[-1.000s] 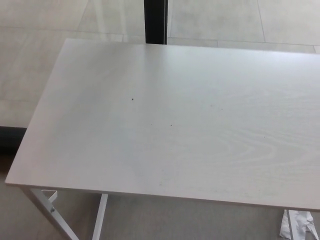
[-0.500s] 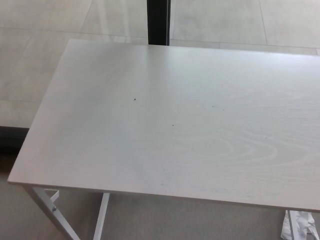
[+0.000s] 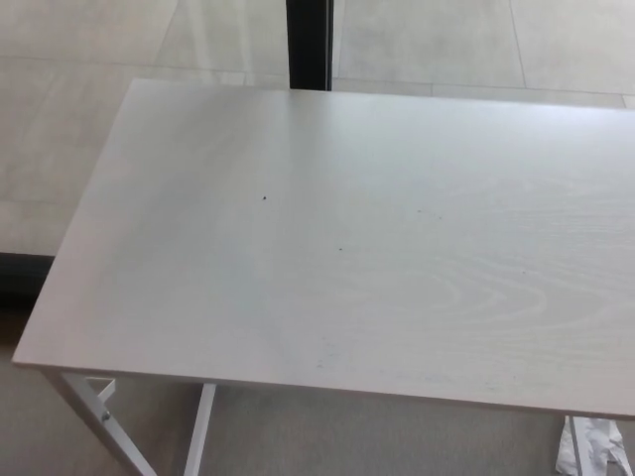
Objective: The robot uses both its hands to grab the left and right ends of a football kept in the middle of the desk infront of it, lifts it up and places it in the palm of a person
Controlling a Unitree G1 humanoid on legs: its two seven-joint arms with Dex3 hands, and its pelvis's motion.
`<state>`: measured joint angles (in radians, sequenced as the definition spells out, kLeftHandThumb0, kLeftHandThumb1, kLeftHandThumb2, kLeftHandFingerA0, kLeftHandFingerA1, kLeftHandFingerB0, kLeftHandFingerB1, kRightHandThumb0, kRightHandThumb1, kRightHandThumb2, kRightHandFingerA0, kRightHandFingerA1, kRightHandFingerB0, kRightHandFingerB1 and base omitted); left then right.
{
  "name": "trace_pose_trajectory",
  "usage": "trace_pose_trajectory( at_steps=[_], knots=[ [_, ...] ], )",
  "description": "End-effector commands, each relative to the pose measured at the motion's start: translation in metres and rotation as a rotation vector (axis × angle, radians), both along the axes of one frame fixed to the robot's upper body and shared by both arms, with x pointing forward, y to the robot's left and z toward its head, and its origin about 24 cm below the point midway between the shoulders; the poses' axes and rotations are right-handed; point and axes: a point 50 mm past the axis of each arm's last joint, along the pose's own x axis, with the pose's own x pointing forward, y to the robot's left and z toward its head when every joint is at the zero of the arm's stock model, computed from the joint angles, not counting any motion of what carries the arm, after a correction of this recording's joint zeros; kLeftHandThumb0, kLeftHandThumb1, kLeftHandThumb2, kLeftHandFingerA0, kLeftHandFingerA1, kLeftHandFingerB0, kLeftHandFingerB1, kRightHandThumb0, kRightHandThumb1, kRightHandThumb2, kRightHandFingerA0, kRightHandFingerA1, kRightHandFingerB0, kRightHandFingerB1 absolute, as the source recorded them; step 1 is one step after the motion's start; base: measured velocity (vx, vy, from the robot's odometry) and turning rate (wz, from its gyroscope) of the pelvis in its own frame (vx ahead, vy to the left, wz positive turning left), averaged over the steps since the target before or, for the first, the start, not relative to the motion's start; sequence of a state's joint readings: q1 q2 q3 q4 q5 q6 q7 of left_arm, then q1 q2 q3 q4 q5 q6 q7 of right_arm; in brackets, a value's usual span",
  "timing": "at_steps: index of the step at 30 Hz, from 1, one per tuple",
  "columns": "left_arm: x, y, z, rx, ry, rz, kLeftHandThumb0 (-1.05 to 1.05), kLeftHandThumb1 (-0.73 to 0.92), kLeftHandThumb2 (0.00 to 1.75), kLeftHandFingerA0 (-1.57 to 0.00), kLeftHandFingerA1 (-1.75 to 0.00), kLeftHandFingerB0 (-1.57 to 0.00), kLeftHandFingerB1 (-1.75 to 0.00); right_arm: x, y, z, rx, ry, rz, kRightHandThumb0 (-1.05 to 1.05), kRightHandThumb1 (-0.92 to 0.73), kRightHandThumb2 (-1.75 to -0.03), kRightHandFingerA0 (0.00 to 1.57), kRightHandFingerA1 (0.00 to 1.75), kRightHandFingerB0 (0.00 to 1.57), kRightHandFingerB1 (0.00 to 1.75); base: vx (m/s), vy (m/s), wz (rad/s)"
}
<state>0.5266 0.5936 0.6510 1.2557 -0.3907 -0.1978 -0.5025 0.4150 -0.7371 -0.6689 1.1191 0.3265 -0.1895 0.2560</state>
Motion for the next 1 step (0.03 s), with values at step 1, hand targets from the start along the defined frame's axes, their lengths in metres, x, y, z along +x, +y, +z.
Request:
trace_pose_trajectory(
  at_steps=[1],
  knots=[
    [-0.0082,0.0023,0.0068,-0.008,-0.013,0.013,-0.74,0.52,0.88,0.00,-0.45,-0.01,-0.29,0.0002,-0.0001,0.0010,0.011,0.011,0.010,-0.52,-0.67,-0.60,0.19,0.51,0.00,0.26,0.00,0.000,0.00]
  ],
)
